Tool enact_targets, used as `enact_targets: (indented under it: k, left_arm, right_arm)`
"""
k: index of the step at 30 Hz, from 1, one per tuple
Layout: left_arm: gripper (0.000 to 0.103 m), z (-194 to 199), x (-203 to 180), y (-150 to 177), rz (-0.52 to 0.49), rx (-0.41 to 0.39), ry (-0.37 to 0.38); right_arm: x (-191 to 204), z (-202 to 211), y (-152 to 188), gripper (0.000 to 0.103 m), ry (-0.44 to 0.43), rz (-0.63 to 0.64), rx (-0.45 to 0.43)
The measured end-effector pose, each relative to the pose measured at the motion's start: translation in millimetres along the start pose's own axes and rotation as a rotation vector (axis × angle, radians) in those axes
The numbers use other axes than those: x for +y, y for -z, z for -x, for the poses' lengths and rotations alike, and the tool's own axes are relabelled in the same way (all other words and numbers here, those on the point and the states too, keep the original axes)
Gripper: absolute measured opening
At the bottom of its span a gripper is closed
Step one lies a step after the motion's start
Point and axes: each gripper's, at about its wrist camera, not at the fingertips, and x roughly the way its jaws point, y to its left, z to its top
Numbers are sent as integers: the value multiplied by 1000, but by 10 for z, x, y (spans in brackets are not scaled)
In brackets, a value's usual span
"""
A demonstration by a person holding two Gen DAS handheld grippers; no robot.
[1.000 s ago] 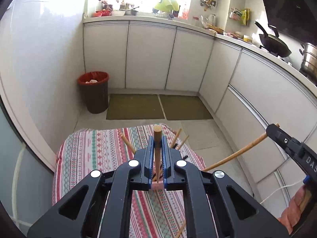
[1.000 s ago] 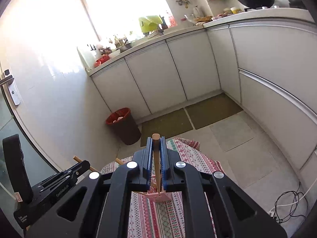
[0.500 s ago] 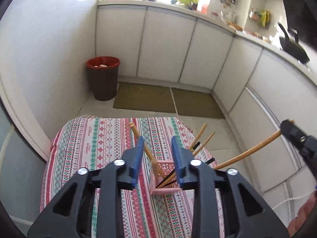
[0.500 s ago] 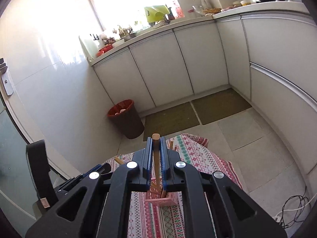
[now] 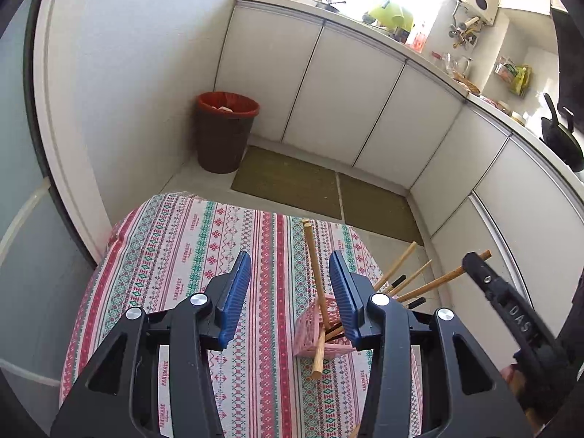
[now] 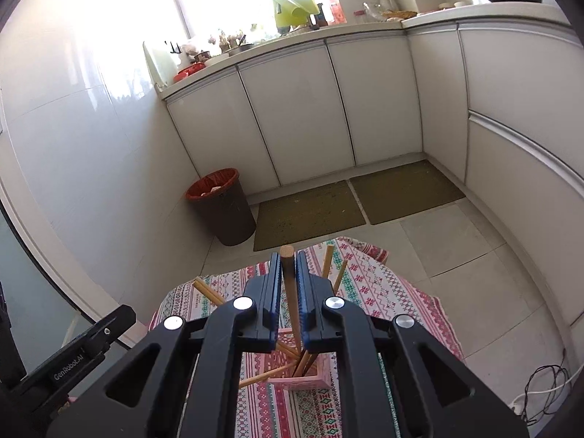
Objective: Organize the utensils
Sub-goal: 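Insert both held wooden chopsticks into the pink holder and open both tools, then pull both open tools back from the pink holder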
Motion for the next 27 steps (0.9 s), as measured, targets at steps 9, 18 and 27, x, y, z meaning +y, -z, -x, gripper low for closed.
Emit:
enact_targets:
  k: [9, 18, 27]
  left_arm:
    - [58, 82, -117, 95, -46, -6, -23]
    - [82, 233, -231, 227, -98, -25, -67]
    - [92, 189, -354, 535, -171, 46, -99]
  right_arm:
    - [-48, 259, 48, 59, 110, 23, -39]
    - [-172, 532, 259, 72, 219, 63, -38]
    - [-296, 771, 512, 88, 287, 85, -51]
